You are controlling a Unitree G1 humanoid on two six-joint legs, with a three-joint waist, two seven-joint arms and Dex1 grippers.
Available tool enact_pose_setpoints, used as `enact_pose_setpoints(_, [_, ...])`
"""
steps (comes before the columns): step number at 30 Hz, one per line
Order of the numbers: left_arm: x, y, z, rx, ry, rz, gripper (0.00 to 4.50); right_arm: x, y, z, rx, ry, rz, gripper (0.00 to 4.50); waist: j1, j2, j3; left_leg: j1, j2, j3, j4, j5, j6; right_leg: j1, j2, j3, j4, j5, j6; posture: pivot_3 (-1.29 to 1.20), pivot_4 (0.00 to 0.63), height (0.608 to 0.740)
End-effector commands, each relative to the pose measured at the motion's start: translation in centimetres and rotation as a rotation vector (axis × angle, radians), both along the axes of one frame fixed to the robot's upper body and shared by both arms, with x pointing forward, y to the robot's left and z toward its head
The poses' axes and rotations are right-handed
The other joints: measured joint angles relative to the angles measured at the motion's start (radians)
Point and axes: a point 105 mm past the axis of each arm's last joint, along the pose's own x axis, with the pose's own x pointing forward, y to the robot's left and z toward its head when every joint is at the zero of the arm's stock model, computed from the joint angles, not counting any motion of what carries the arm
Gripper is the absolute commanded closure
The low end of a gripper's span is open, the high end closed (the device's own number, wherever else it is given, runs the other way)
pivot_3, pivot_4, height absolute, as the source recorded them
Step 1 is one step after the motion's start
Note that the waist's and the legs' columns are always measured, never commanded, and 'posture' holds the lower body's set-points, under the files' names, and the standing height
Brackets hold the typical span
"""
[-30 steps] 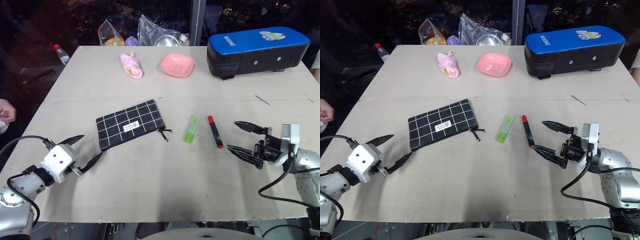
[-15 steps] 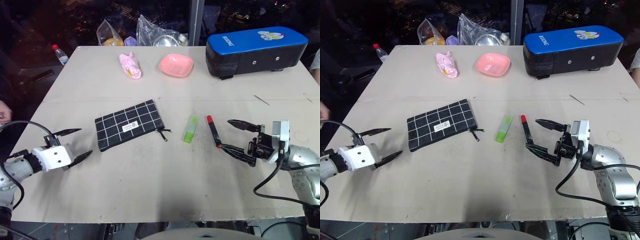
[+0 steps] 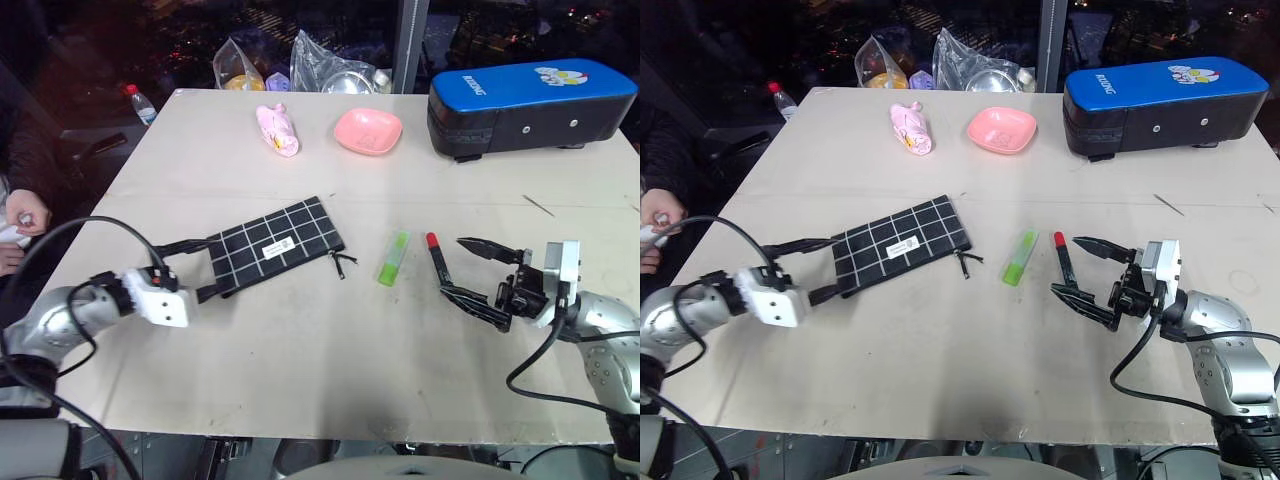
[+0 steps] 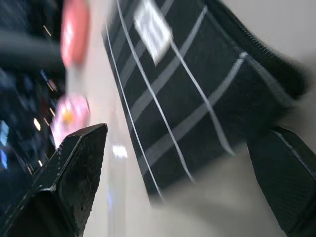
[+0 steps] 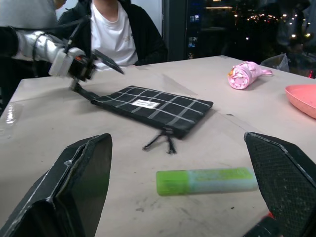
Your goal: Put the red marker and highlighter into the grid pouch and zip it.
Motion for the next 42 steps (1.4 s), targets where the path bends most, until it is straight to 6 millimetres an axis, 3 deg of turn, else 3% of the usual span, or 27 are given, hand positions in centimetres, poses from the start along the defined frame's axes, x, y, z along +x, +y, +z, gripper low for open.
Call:
enact_pose_setpoints(1, [0.5, -1.4, -0.1, 0.0, -0.032, -0.048, 0.05, -0.3, -0.2, 1.2, 0.003, -0.057, -0.01, 0.17, -0.006, 0.0, 0.0, 0.0, 0.0, 0.0, 0.0, 0.0, 0.0, 0.0, 0.0, 0.0, 0.0, 0.0, 0.0, 0.0, 0.15, 0.726])
enact_pose_setpoints(13, [2.6, -2.9, 0.9, -0.093, -0.162, 0.005, 0.05, -0.1, -0.6, 1.0, -0.029, -0.043, -0.042, 0.17, -0.013, 0.0, 0.0, 0.001, 0.001, 0.0, 0.001, 0.0, 0.0, 0.001, 0.007, 0.0, 0.002, 0.0, 0.001, 0.0, 0.15, 0.726])
enact_pose_setpoints(29, [5.9, -7.9, 1.6, -0.106, -0.278, 0.032, 0.05, 0.3, -0.5, 1.0, -0.026, -0.048, -0.052, 0.17, -0.018, -0.001, 0.0, 0.001, 0.0, 0.0, 0.001, 0.0, 0.0, 0.001, 0.008, 0.0, 0.002, 0.0, 0.001, 0.0, 0.15, 0.726])
enact_pose_setpoints(32, [6.2, -8.2, 1.4, -0.098, -0.282, 0.03, 0.95, 0.3, -0.5, 0.9, -0.025, -0.049, -0.055, 0.0, -0.023, -0.001, 0.0, 0.001, 0.0, 0.0, 0.001, 0.0, 0.0, 0.001, 0.008, 0.0, 0.003, 0.0, 0.001, 0.0, 0.15, 0.726])
enact_pose_setpoints(33, [6.3, -8.3, 1.3, -0.097, -0.282, 0.033, 1.43, 0.4, -0.5, 0.9, -0.024, -0.05, -0.056, 0.0, -0.03, -0.001, 0.0, 0.001, 0.0, 0.0, 0.001, 0.0, 0.0, 0.001, 0.008, 0.0, 0.003, 0.0, 0.001, 0.0, 0.15, 0.726])
enact_pose_setpoints(34, [6.4, -8.2, 1.1, -0.091, -0.28, 0.043, 2.2, 0.4, -0.5, 0.9, -0.023, -0.051, -0.058, 0.0, -0.032, -0.001, 0.0, 0.001, 0.0, -0.001, 0.001, 0.0, 0.0, 0.001, 0.008, 0.0, 0.003, 0.0, 0.001, 0.0, 0.15, 0.726])
enact_pose_setpoints(36, [6.7, -7.9, 0.8, -0.081, -0.276, 0.063, 2.44, 0.4, -0.5, 0.9, -0.021, -0.051, -0.061, 0.0, -0.033, -0.001, 0.0, 0.001, 0.0, -0.001, 0.001, 0.0, 0.0, 0.001, 0.008, 0.0, 0.003, 0.0, 0.001, 0.0, 0.15, 0.726])
enact_pose_setpoints(41, [7.2, -7.8, 0.3, -0.068, -0.274, 0.08, 4.48, 0.5, -0.4, 0.9, -0.017, -0.056, -0.064, 0.0, -0.029, -0.001, 0.0, 0.002, 0.0, -0.001, 0.001, 0.0, 0.0, 0.001, 0.008, 0.0, 0.004, 0.0, 0.001, 0.0, 0.15, 0.726])
enact_pose_setpoints(42, [7.3, -7.8, 0.3, -0.068, -0.275, 0.079, 4.48, 0.5, -0.4, 0.9, -0.016, -0.056, -0.065, 0.0, -0.03, -0.001, 0.0, 0.002, 0.0, -0.001, 0.001, 0.0, 0.0, 0.002, 0.008, 0.0, 0.005, 0.0, 0.001, 0.0, 0.15, 0.726])
